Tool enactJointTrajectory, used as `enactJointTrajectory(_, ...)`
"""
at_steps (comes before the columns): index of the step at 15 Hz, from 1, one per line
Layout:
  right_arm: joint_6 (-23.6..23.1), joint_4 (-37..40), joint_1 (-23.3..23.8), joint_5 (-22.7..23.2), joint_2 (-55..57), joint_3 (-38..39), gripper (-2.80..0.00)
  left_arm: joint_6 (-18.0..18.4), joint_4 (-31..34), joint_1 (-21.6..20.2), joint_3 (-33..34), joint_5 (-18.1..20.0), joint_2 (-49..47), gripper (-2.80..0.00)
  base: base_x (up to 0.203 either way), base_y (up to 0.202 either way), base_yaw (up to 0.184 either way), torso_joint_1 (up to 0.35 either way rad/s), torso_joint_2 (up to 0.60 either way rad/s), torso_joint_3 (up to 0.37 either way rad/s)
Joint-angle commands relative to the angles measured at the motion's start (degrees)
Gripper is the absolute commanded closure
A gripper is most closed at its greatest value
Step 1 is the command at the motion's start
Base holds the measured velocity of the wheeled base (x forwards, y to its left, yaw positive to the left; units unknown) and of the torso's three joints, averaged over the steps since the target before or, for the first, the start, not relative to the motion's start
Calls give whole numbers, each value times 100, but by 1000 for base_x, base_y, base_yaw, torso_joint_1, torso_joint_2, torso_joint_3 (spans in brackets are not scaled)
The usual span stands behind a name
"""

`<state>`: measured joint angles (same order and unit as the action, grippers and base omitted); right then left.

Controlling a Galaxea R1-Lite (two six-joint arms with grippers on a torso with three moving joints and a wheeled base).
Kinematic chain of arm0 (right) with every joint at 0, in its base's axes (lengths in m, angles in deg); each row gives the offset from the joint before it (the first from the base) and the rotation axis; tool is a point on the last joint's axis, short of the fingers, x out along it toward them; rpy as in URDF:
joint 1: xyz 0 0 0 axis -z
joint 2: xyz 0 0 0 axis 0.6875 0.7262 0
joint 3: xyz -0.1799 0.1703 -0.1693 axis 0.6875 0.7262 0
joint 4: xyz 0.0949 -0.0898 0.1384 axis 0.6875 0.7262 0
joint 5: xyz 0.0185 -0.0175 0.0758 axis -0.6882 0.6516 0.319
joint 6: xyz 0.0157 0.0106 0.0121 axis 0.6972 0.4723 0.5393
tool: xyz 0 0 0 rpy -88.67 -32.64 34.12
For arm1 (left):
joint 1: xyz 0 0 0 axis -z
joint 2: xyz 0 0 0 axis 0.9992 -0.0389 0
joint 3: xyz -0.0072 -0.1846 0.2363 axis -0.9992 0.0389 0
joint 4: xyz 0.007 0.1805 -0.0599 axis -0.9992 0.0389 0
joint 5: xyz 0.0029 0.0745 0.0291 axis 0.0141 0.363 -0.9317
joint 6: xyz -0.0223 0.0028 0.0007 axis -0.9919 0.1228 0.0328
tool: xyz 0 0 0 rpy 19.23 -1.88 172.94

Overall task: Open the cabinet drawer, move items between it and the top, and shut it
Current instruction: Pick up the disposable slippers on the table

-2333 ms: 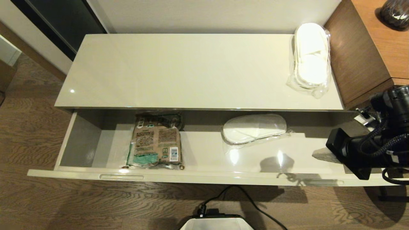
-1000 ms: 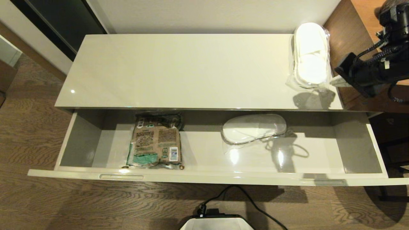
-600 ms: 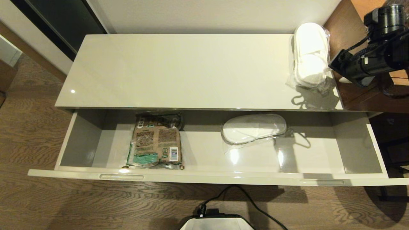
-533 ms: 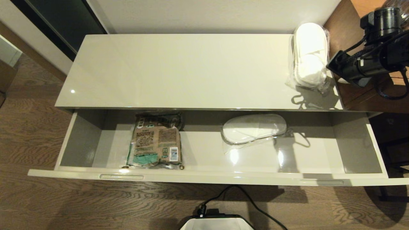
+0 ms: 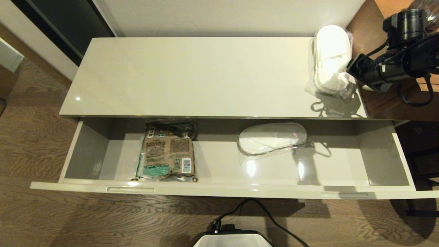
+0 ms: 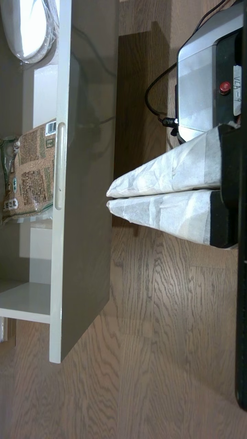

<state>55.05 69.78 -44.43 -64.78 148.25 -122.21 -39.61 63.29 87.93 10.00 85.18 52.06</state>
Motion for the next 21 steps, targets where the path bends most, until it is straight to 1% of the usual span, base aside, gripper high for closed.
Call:
enactJointTrajectory(1, 16, -65, -103, -20, -25, -5, -280, 4, 0, 2, 0, 0, 1, 0, 0, 0, 0, 0, 0, 0)
enactJointTrajectory(7, 16, -564, -173, -14, 294, -5, -280, 4, 0, 2, 0, 0, 1, 0, 0, 0, 0, 0, 0, 0)
enactJointTrajectory(11, 16, -732, -173, 273, 453, -9, -280, 4, 0, 2, 0, 0, 1, 0, 0, 0, 0, 0, 0, 0)
enactJointTrajectory(13, 16, -781, -173, 339, 493, -6, -280, 1, 0, 2, 0, 0, 1, 0, 0, 0, 0, 0, 0, 0)
enactJointTrajectory(14, 16, -785, -173, 340, 503, -5, 0, 4, 0, 2, 0, 0, 1, 0, 0, 0, 0, 0, 0, 0)
enactJointTrajectory(21, 24, -767, -199, 358, 467, -5, 0, 4, 0, 2, 0, 0, 1, 0, 0, 0, 0, 0, 0, 0)
